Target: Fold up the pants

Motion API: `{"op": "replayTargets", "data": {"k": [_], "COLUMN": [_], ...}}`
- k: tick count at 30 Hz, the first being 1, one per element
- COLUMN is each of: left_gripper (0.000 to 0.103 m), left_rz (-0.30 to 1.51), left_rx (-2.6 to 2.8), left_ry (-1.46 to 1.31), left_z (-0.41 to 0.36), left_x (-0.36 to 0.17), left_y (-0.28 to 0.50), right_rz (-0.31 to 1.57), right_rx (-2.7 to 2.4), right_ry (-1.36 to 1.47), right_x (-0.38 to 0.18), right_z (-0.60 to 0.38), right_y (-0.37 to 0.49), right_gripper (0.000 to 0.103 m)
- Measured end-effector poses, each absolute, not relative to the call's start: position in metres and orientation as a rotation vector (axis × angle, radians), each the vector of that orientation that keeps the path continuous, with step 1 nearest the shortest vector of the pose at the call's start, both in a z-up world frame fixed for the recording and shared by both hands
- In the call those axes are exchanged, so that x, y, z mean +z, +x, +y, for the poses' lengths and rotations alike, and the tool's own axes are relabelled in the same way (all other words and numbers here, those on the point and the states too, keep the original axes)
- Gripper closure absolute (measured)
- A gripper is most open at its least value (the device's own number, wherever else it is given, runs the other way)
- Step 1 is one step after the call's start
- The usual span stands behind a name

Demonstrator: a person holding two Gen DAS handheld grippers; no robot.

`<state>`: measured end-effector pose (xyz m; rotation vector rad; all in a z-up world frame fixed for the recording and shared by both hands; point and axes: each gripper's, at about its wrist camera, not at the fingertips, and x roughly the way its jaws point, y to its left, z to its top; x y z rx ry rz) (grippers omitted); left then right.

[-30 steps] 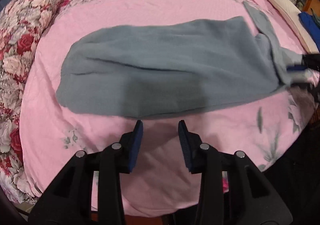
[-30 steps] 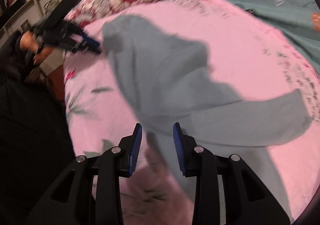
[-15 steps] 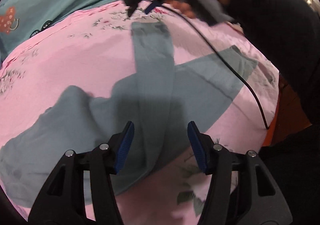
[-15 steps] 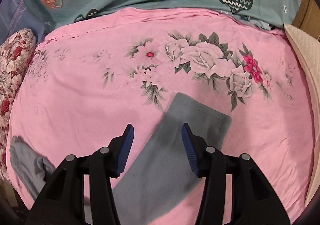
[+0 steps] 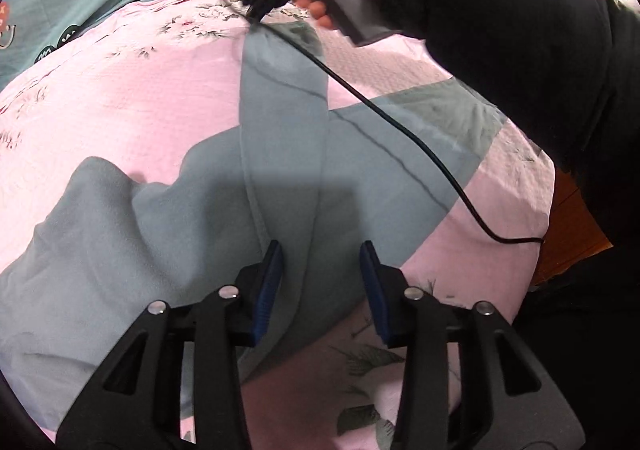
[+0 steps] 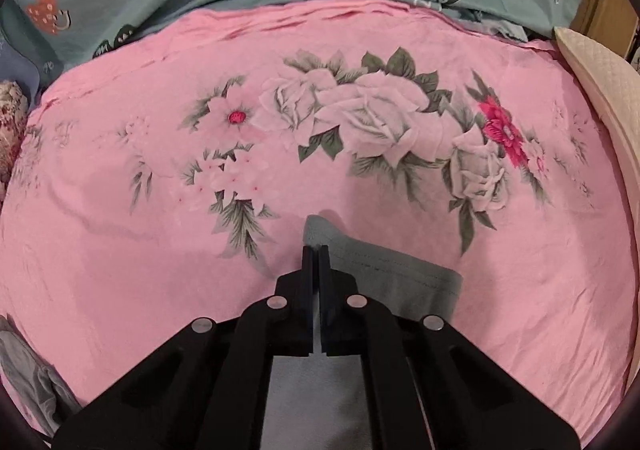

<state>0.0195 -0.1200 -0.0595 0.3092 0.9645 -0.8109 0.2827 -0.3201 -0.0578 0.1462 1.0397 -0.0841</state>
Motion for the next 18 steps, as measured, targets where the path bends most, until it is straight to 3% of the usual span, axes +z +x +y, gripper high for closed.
{"op": "replayTargets", "data": {"k": [8,10,18], "left_gripper": [0.074,0.089,0.091], "left_rz": [0.958,0.96,0.971], "left_rx": [-0.854,-0.88,-0.907], "left_ry": [0.294,0.297,0.384], "left_z": [-0.117,-0.12,-0.137], "left_x": [-0.055,-0.055,-0.059], "left_y": [0.017,0.015,0.004], "right_rz": [0.805,0.759,0.74], "right_rx": [0.014,-0.005,-0.138], "right_ry": [0.35,0.389,0.6], "right_x": [0.025,0.034,-0.035], "right_z": [-0.389,-0.408,-0.464], "right_y": [0.139,0.093,-0.055], "right_gripper": [0.101,0.101,0.101]}}
